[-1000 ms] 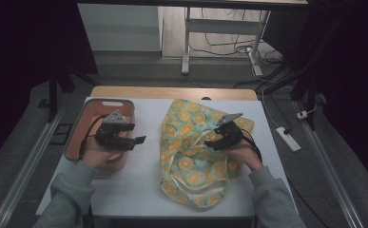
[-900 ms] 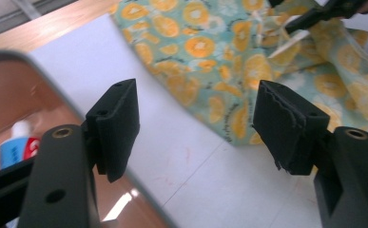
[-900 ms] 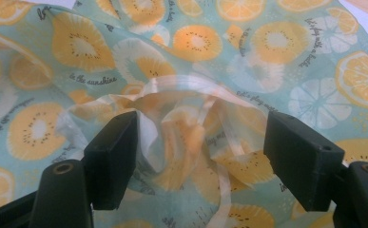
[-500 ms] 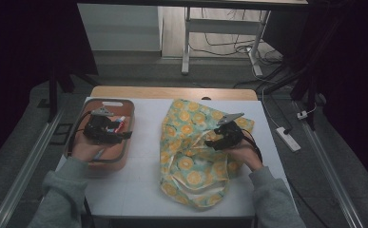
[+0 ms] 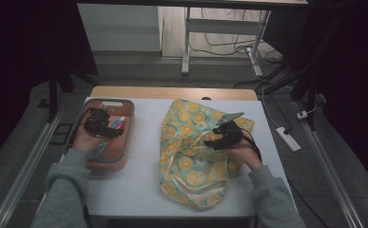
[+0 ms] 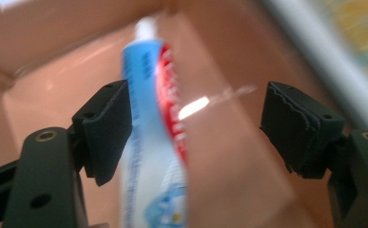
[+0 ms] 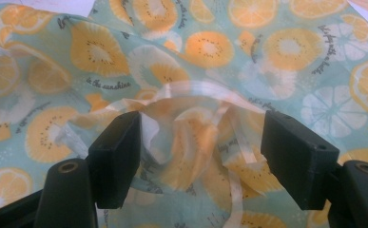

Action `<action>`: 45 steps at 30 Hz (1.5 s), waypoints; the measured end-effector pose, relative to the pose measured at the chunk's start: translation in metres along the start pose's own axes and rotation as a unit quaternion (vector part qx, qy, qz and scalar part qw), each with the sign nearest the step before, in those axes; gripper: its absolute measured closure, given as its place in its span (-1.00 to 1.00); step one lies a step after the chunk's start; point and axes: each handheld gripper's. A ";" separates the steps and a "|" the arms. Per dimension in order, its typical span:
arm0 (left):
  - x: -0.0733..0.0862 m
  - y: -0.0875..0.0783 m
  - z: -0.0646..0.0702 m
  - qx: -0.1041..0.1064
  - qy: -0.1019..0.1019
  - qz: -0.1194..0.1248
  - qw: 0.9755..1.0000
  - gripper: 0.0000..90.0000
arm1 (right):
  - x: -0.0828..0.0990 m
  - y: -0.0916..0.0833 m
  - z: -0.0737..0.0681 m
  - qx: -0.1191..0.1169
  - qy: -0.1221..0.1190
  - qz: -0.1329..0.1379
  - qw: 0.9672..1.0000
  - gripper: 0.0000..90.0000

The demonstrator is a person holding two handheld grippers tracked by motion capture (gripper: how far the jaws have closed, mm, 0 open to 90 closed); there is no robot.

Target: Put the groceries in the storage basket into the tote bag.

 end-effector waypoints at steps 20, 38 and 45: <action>0.000 0.039 -0.032 0.001 -0.047 -0.104 0.993 0.24 | 0.000 0.001 0.000 -0.004 0.000 -0.003 1.000 -0.33; 0.005 0.004 -0.044 0.033 -0.056 -0.042 0.997 0.68 | 0.000 -0.003 0.003 -0.004 0.002 0.001 1.000 -0.33; -0.015 -0.065 -0.020 0.072 -0.013 0.043 0.996 0.68 | 0.000 -0.003 0.001 -0.021 -0.004 -0.003 1.000 -0.36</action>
Point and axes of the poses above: each handheld gripper's, and its own axes: y roughly forward along the jaws, x roughly out of its underside, z roughly to its right, and after that the axes turned 6 degrees about x, right-handed
